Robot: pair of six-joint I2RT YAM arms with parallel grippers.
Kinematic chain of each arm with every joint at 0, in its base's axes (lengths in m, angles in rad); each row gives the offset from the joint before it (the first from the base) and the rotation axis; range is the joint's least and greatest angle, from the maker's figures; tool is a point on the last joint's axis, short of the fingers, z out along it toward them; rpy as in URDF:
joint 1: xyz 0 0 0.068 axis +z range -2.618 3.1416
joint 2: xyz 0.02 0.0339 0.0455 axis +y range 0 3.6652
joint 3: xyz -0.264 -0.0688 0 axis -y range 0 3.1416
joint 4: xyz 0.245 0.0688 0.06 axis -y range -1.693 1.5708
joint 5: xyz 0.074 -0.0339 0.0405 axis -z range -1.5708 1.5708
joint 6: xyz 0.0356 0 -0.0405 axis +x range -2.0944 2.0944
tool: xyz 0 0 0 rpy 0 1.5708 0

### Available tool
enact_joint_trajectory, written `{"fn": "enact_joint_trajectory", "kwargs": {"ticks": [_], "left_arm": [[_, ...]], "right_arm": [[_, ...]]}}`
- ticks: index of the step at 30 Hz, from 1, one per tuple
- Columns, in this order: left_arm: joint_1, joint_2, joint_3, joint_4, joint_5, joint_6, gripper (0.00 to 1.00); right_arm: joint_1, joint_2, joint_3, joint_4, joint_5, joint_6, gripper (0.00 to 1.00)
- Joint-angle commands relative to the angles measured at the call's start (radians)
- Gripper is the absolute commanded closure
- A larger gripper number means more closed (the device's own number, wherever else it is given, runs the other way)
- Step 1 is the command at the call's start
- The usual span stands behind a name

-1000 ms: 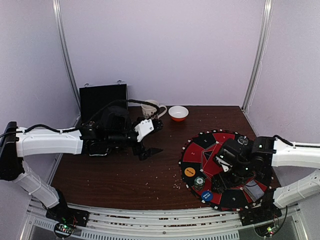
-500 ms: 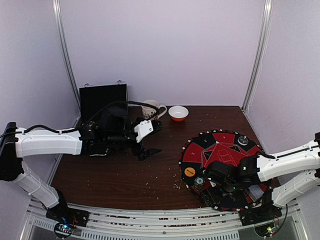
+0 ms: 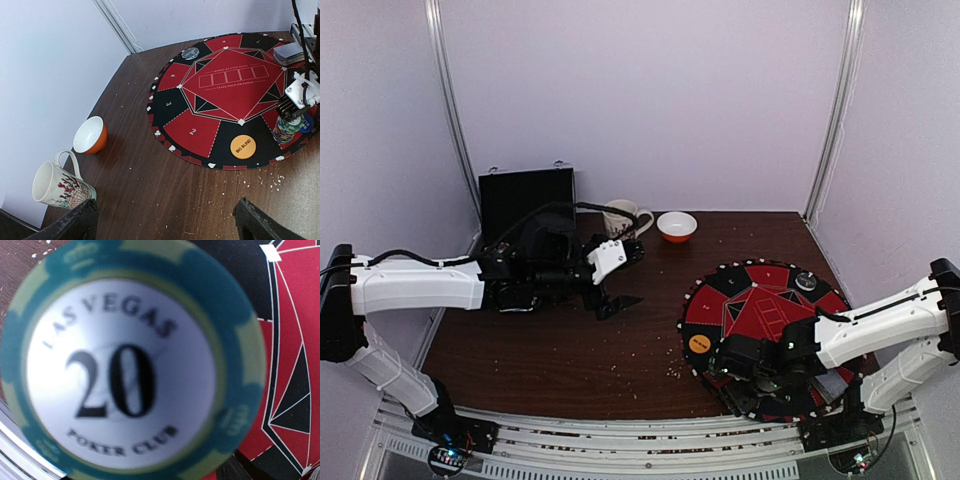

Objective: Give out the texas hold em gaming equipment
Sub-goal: Pick up the small blind button from the poker table mat.

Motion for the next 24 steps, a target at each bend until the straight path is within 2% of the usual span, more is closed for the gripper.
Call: {"fn": "enact_joint_trajectory", "kwargs": {"ticks": [1, 11, 18, 24], "left_arm": [[0.005, -0.016, -0.005, 0.036, -0.011, 0.012, 0.02], [0.004, -0.022, -0.006, 0.036, -0.018, 0.016, 0.02], [0.005, -0.025, -0.006, 0.037, -0.020, 0.019, 0.02], [0.005, -0.031, -0.008, 0.035, -0.021, 0.022, 0.02]], "right_arm": [[0.003, 0.031, 0.011, 0.021, 0.030, -0.026, 0.34], [0.003, 0.038, -0.002, -0.016, 0.025, -0.001, 0.58], [0.002, -0.002, -0.004, -0.073, 0.029, 0.039, 0.64], [-0.005, -0.057, -0.008, -0.172, 0.041, 0.099, 0.65]]}}
